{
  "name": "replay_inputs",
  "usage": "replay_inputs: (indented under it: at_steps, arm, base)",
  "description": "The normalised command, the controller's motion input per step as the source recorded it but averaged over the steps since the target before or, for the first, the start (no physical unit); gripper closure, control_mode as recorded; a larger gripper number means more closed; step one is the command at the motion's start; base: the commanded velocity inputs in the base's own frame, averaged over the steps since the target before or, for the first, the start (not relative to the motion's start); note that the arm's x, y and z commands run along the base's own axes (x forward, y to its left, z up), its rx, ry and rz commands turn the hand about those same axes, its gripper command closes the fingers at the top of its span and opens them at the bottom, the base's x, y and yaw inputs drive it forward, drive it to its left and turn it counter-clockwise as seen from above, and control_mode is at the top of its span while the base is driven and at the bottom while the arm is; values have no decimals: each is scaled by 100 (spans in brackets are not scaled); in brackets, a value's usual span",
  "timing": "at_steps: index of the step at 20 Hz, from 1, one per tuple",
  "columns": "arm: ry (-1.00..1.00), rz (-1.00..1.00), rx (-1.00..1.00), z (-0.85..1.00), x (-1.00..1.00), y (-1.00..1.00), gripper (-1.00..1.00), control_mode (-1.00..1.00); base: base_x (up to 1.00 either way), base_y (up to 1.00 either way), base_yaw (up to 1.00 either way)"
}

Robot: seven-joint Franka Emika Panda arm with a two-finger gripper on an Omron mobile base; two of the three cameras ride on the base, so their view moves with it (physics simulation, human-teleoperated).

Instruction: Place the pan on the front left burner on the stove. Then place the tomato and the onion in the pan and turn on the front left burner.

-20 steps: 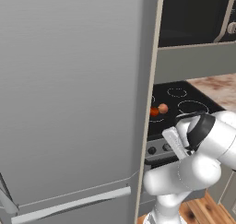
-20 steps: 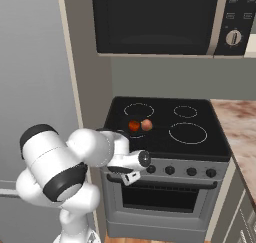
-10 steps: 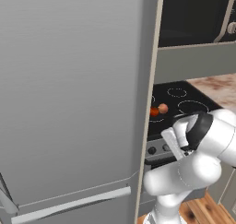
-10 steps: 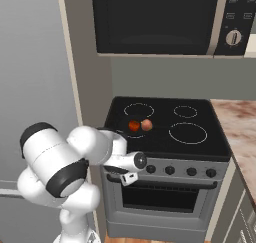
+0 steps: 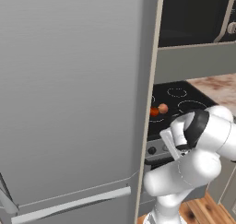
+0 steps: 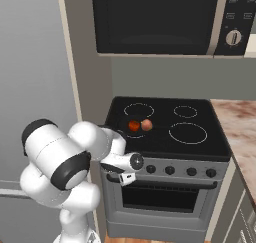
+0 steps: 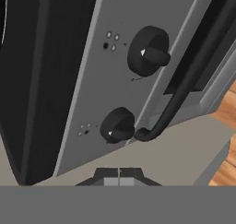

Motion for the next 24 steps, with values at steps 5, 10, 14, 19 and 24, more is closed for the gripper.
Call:
replay_inputs:
  at_steps: [5,10,14,19,24]
  arm:
    - [0,-3,0,-6,12,8,100,-100]
    - [0,-3,0,-7,9,8,100,-100]
    - [0,-2,0,-16,1,6,100,-100]
    - [0,-2,0,-20,5,2,100,-100]
    - [0,-1,0,-20,11,0,100,-100]
  base:
    - [0,0,0]
    - [0,0,0]
    - [0,0,0]
    - [0,0,0]
    - [0,0,0]
